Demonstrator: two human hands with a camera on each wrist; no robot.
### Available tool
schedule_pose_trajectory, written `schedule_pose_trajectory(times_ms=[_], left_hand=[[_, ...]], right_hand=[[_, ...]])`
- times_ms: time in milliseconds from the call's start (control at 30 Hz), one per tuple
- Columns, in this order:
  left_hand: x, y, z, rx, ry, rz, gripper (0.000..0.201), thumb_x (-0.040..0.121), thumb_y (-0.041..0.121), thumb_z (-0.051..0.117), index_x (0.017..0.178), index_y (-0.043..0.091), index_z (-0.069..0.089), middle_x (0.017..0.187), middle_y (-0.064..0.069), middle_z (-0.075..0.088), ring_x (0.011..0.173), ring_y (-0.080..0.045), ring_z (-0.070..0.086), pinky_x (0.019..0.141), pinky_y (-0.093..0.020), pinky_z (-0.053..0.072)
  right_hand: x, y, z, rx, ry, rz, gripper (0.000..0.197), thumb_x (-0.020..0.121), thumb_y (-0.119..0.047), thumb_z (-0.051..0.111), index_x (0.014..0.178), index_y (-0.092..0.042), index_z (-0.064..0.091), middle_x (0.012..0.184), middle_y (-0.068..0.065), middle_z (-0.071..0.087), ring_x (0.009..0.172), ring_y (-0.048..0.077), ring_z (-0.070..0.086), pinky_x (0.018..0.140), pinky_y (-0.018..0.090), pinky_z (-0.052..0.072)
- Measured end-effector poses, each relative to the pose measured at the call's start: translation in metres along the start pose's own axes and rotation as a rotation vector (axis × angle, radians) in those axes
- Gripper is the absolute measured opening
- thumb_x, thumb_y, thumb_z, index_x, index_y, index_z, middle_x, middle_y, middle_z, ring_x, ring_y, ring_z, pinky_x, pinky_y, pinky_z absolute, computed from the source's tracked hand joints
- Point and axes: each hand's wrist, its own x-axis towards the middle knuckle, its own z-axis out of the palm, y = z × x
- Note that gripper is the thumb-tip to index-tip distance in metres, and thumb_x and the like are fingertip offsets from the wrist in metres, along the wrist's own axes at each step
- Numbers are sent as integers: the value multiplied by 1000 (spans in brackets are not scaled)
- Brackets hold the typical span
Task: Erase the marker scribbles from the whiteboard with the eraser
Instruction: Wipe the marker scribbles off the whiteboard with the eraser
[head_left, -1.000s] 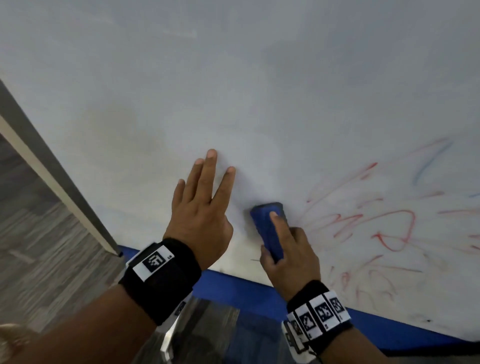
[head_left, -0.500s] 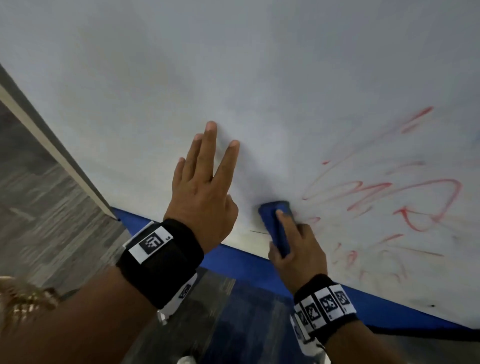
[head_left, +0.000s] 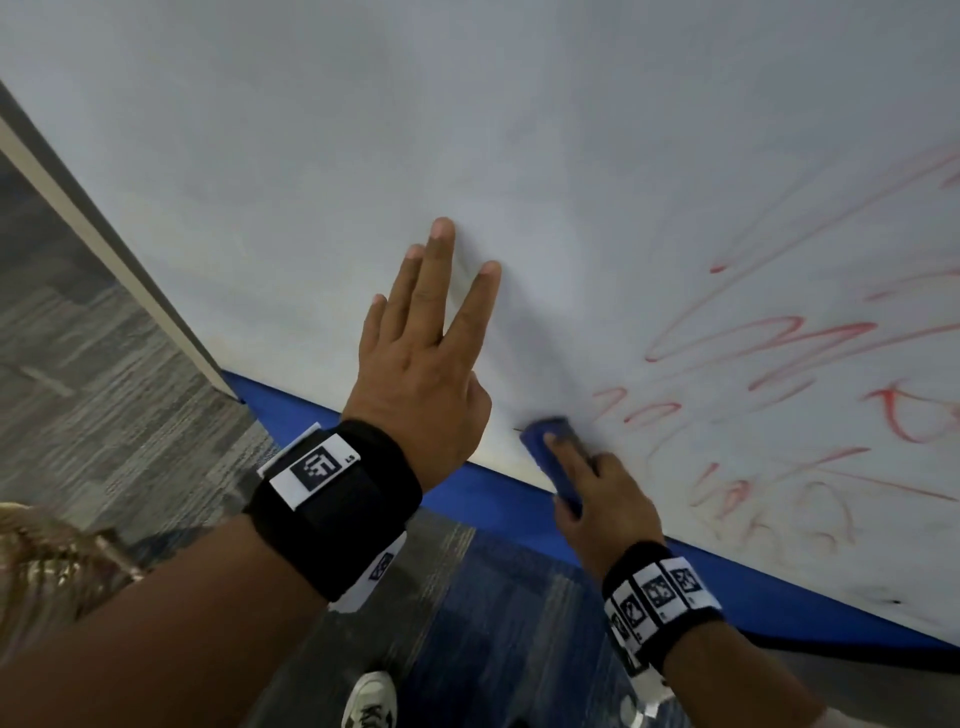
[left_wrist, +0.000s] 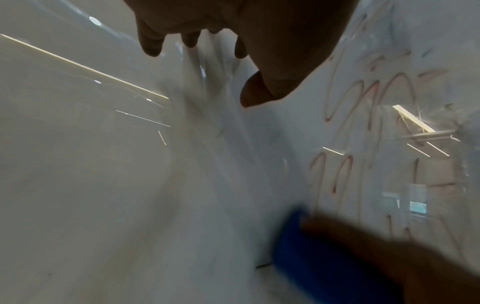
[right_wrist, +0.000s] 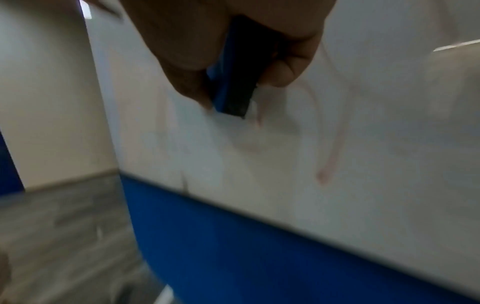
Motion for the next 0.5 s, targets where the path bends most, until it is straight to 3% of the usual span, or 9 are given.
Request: schedule_pose_trajectory(times_ms=[33, 100, 133, 233, 300, 367, 467, 500], left_hand=[[-2, -1, 1, 2, 10, 7, 92, 74, 2, 62, 157, 14, 24, 166, -22, 4, 154, -39, 8, 111, -64, 32], [-3, -4, 3, 6, 26, 22, 92, 73, 0, 61, 156, 15, 27, 166, -22, 7, 154, -40, 11, 109, -65, 34], [-4, -6, 4, 11, 27, 29, 91, 72, -1, 60, 156, 15, 27, 166, -23, 8, 153, -41, 12, 109, -65, 34], [-4, -12, 7, 29, 28, 52, 91, 71, -2, 56, 156, 15, 27, 165, -23, 10, 153, -41, 13, 108, -64, 34], [-4, -15, 8, 29, 43, 63, 89, 72, -4, 54, 156, 15, 28, 165, -23, 11, 153, -40, 13, 109, -64, 34], [-4, -18, 9, 19, 56, 73, 87, 72, -6, 51, 155, 14, 30, 165, -23, 13, 153, -40, 15, 109, -63, 34], [-4, -25, 6, 12, 73, 73, 85, 73, -8, 51, 154, 10, 33, 165, -20, 16, 152, -37, 20, 108, -62, 36], [-5, -28, 5, 15, 77, 72, 83, 74, -8, 50, 154, 8, 34, 165, -20, 17, 152, -37, 22, 108, -61, 37]], right_hand=[[-4, 8, 11, -36, -116, -2, 103, 90, -33, 61, 129, -72, -26, 97, -2, 40, 87, 24, 56, 63, 34, 48], [-5, 8, 13, -4, -129, 49, 102, 91, -33, 58, 123, -74, -29, 96, -6, 35, 87, 21, 55, 64, 31, 45], [-4, 1, 8, 18, -58, 59, 102, 90, -33, 60, 128, -74, -25, 94, -7, 36, 81, 20, 54, 62, 31, 45], [6, -21, -4, 204, 362, 29, 97, 81, -28, 73, 146, -59, 8, 90, -5, 42, 65, 18, 48, 54, 30, 42], [17, -26, -1, 251, 476, -9, 93, 79, -25, 76, 145, -52, 18, 90, 1, 47, 66, 21, 50, 54, 31, 43], [20, -22, 11, 154, 352, 4, 94, 81, -27, 75, 146, -54, 13, 92, 3, 48, 70, 23, 53, 54, 32, 46], [5, 6, 41, -20, -95, -20, 101, 91, -27, 60, 133, -70, -21, 97, 1, 43, 85, 26, 55, 65, 37, 52], [2, 10, 44, -26, -171, 2, 100, 94, -27, 55, 127, -72, -29, 99, 0, 41, 89, 24, 55, 70, 38, 52]])
